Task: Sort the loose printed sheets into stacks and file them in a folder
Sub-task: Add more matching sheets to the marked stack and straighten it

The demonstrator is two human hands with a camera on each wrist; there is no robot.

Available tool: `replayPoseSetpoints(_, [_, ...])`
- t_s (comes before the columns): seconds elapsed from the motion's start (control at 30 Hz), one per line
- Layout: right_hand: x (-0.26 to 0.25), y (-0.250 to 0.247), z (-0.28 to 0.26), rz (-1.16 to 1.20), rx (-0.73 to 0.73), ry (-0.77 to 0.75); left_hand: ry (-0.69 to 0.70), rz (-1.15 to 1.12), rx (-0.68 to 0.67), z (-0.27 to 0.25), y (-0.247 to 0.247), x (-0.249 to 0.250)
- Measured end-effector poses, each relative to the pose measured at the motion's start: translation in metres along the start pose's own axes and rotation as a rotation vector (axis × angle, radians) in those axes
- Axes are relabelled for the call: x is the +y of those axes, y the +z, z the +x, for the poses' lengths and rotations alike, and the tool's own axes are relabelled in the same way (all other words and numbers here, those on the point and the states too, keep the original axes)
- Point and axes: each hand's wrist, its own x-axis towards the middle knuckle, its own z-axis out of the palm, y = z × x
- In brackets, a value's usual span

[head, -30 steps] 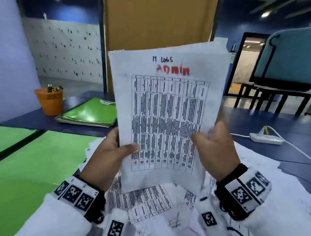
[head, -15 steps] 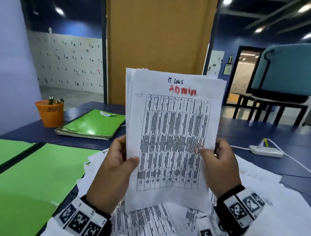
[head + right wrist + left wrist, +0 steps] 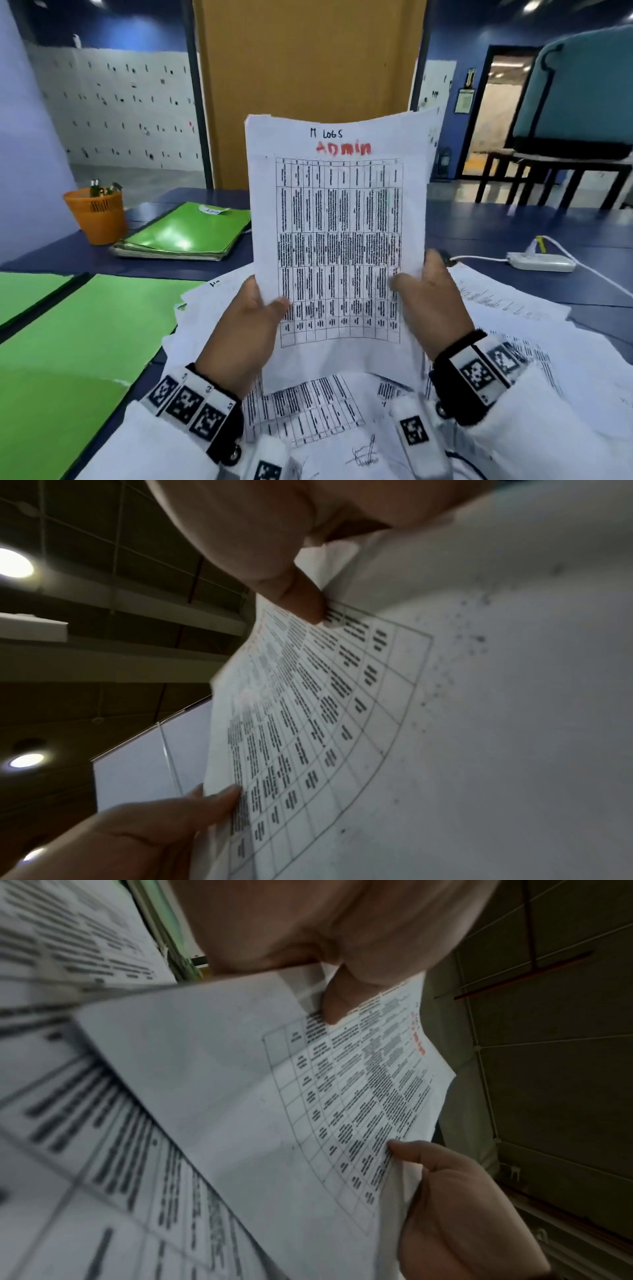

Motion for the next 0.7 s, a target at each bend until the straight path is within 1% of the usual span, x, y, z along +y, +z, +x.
replayPoseSetpoints(0.07, [-0.003,0.0,-0.001,-0.022,0.007,-0.019,0.038,0.017,0.058,0.001,0.002,-0.002])
replayPoseSetpoints(0.13, [-0.014,-0.004,-0.002,-0.018,0.033,-0.084,0.109,0.011,0.1,0.001,0.002,0.002])
replayPoseSetpoints(0.2, [-0.026,-0.01,-0.003,0.028,0.043,-0.122,0.171,0.003,0.122,-0.002,-0.002,0.013])
replayPoseSetpoints(0.23, [-0.033,-0.011,-0.003,0.065,0.034,-0.13,0.17,-0.059,0.115,-0.001,-0.006,0.016])
replayPoseSetpoints(0.3, [-0.041,-0.015,-0.004,0.113,0.025,-0.117,0.107,-0.229,0.044,0.004,-0.015,0.019])
replayPoseSetpoints(0.37, [-0.044,-0.015,-0.004,0.155,0.01,-0.099,-0.01,-0.338,-0.063,0.006,-0.018,0.021])
replayPoseSetpoints(0.43, [-0.048,-0.012,-0.003,0.158,-0.007,-0.088,-0.083,-0.318,-0.133,0.005,-0.016,0.019])
replayPoseSetpoints(0.5, [-0.047,-0.009,0.003,0.119,-0.036,-0.082,-0.087,-0.272,-0.138,0.002,-0.015,0.016])
replayPoseSetpoints(0.53, [-0.047,-0.008,0.007,0.091,-0.069,-0.078,-0.08,-0.247,-0.124,0.0,-0.014,0.015])
replayPoseSetpoints(0.6, [-0.043,-0.011,0.018,-0.002,-0.187,-0.069,-0.058,-0.202,-0.081,0.002,-0.019,0.009])
replayPoseSetpoints(0.67, [-0.037,-0.023,0.032,-0.147,-0.323,-0.031,-0.034,-0.178,0.024,0.008,-0.028,0.003])
replayPoseSetpoints(0.7, [-0.034,-0.032,0.039,-0.255,-0.366,-0.006,-0.027,-0.166,0.075,0.011,-0.032,0.001])
